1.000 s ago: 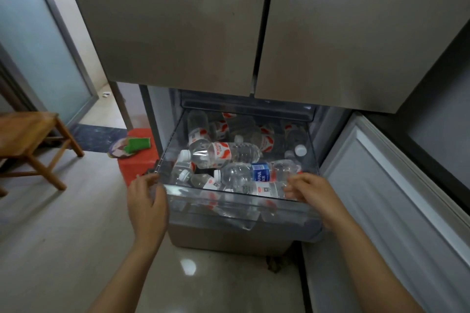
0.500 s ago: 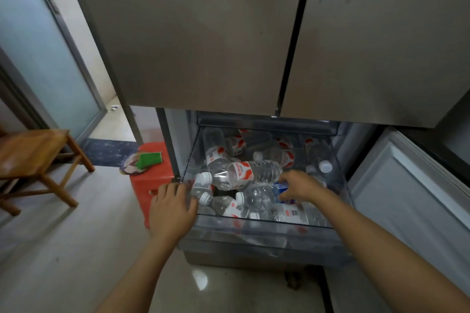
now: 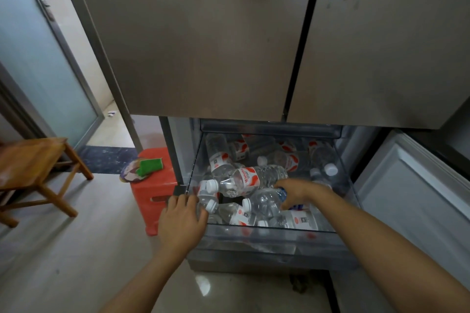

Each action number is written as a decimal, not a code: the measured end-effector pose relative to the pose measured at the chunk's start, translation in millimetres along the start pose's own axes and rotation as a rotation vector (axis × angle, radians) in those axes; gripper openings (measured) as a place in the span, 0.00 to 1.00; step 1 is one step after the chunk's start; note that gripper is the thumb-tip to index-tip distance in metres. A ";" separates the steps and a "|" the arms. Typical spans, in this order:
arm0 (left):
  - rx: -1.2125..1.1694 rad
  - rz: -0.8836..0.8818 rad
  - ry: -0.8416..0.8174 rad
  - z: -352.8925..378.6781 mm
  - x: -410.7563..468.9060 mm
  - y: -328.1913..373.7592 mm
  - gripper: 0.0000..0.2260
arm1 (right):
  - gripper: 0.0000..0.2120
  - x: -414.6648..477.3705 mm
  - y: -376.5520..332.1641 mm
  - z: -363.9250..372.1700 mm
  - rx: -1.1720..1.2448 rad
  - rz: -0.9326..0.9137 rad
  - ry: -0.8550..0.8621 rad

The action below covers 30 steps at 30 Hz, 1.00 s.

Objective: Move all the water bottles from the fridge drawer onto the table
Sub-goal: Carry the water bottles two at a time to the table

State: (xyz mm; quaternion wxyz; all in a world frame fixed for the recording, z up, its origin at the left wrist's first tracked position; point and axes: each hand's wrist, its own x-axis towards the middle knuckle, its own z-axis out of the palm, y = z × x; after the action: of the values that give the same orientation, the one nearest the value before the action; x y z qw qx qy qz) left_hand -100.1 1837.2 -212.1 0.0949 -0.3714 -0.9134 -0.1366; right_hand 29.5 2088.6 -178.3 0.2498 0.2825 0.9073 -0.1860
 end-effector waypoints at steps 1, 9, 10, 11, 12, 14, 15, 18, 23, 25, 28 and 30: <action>-0.001 0.006 -0.007 0.8 0.0 -0.6 0.15 | 0.31 1.7 -2.8 0.7 -0.020 0.008 -0.009; -0.004 0.057 0.035 0.8 0.6 -0.4 0.14 | 0.29 4.7 -14.6 -1.5 -0.055 -0.005 -0.042; 0.001 0.064 0.043 1.0 0.8 -0.6 0.14 | 0.29 5.3 -15.9 -1.1 -0.065 -0.003 -0.035; 0.004 0.067 0.045 1.0 1.0 -0.9 0.15 | 0.29 5.8 -17.6 -0.4 -0.091 0.001 -0.030; 0.011 0.068 0.043 1.3 1.4 -1.0 0.15 | 0.29 6.1 -19.1 0.1 -0.137 0.003 -0.020; 0.014 0.064 0.022 2.3 1.8 -0.9 0.15 | 0.28 5.8 -19.9 1.0 -0.265 -0.004 0.033; 0.007 0.061 0.010 2.1 1.2 -1.8 0.15 | 0.27 4.9 -21.4 0.8 -0.323 -0.015 0.067; -0.011 0.052 -0.018 1.2 0.9 -2.5 0.16 | 0.29 -2.2 -24.4 -2.0 -0.421 -0.050 0.154; -0.030 0.052 -0.032 0.9 -0.1 -2.1 0.16 | 0.36 -22.1 -9.3 5.8 -0.388 -0.028 0.360; -0.049 0.050 -0.029 1.6 -0.7 -3.0 0.16 | 0.36 -35.7 6.7 14.3 -0.236 -0.016 0.535; -0.053 0.055 -0.038 2.7 1.0 -2.9 0.16 | 0.33 -58.3 29.7 28.0 0.319 0.024 0.819; -0.042 0.064 -0.031 4.3 3.4 -3.0 0.16 | 0.35 -67.3 41.9 39.6 0.704 0.065 0.931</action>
State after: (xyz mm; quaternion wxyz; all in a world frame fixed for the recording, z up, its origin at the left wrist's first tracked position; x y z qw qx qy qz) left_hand -104.9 1838.7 -215.8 0.0773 -0.4044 -0.8994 -0.1469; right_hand 116.8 2073.7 -180.9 -0.2786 0.4283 0.7960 -0.3247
